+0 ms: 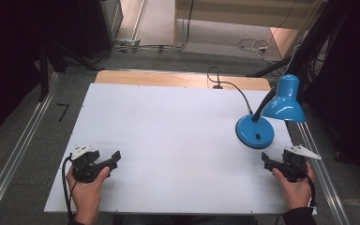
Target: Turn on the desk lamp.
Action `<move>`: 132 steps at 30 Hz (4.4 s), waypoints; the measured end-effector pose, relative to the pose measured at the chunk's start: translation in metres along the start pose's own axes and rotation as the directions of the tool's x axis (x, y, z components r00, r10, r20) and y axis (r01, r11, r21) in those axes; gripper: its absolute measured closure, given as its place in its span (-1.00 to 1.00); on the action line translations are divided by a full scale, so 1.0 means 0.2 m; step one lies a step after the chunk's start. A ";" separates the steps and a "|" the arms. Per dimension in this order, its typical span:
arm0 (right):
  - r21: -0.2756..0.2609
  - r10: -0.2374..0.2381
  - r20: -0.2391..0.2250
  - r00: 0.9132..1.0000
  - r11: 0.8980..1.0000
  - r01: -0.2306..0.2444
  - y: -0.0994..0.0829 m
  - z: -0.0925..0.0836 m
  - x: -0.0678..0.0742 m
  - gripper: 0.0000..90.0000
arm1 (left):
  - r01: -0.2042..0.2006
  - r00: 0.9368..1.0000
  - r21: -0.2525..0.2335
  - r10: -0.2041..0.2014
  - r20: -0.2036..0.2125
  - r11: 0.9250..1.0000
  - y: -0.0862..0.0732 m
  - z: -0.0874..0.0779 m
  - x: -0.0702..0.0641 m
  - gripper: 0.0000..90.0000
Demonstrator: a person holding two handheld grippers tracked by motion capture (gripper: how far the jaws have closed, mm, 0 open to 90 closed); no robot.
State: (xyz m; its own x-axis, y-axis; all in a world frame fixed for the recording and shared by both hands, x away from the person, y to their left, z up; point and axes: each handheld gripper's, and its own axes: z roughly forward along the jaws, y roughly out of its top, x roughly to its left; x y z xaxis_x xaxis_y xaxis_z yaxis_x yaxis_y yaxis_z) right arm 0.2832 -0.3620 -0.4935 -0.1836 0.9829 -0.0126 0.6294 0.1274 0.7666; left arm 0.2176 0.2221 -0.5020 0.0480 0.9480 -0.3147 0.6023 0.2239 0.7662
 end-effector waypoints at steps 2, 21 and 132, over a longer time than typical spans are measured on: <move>-0.004 0.006 -0.004 1.000 1.000 -0.006 0.01 0.00 0.00 -0.72 | -0.002 1.000 0.001 0.002 0.001 1.000 0.00 0.00 0.00 -0.63; -0.041 -0.011 -0.030 1.000 0.999 0.009 0.08 0.01 0.05 -0.69 | 0.000 1.000 -0.001 0.000 -0.003 1.000 0.00 0.00 0.00 -0.63; -0.037 -0.002 -0.070 0.998 0.999 -0.001 0.25 0.24 0.06 0.95 | 0.007 1.000 0.000 -0.007 -0.001 1.000 0.00 0.00 0.01 -0.63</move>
State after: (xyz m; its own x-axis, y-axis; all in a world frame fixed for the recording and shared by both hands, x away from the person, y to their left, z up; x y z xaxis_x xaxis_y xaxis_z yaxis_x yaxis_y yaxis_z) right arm 0.3475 -0.3383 -0.4863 -0.2366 0.9711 0.0309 0.6009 0.1212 0.7901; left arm 0.2173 0.2239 -0.5024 0.0429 0.9466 -0.3195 0.6029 0.2304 0.7638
